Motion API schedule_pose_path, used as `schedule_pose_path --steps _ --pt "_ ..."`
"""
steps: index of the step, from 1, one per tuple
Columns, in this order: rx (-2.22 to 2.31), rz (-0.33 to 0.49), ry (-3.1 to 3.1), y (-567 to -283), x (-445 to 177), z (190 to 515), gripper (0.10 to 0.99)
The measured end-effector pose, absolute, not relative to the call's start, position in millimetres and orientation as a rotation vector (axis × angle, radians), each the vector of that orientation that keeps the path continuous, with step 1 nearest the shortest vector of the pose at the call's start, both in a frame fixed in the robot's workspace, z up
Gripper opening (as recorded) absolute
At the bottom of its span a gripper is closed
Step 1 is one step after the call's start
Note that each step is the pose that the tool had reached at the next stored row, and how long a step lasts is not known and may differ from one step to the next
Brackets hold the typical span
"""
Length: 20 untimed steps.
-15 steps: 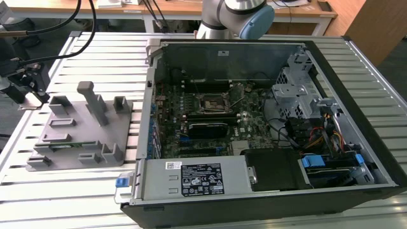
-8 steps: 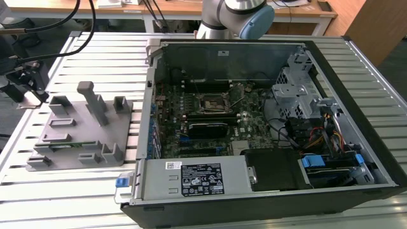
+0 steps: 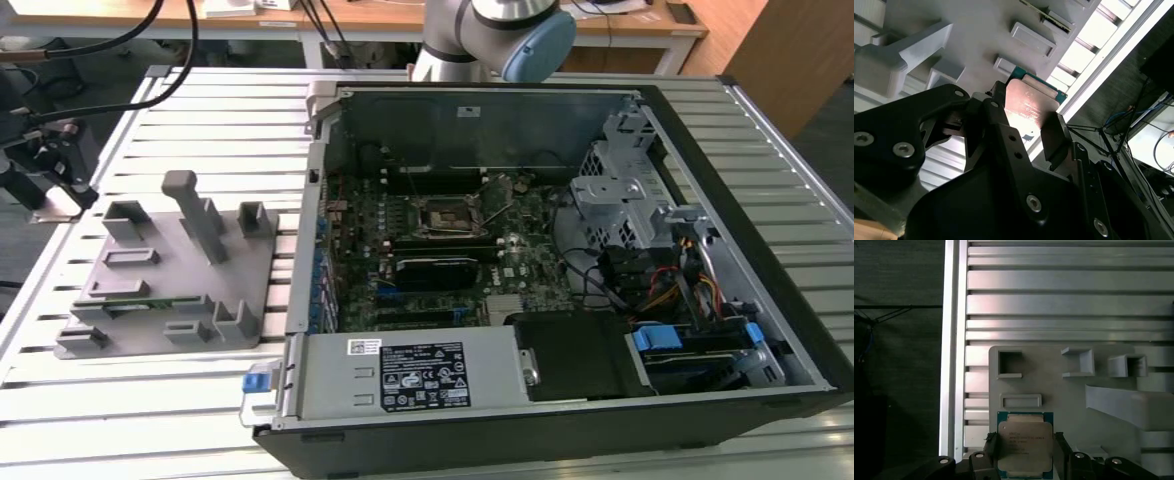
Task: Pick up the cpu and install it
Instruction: 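Pick up the cpu and move it towards the insertion slot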
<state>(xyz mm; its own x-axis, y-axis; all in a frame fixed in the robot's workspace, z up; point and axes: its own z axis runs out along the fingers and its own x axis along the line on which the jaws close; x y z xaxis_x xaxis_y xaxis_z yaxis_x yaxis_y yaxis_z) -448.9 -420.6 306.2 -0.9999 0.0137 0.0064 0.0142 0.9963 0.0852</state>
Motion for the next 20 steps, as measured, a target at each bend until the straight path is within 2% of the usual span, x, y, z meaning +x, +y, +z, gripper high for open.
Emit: schedule_pose_path --steps 20 --pt "-0.022 -0.134 -3.137 -420.5 -449.9 330.6 0.525"
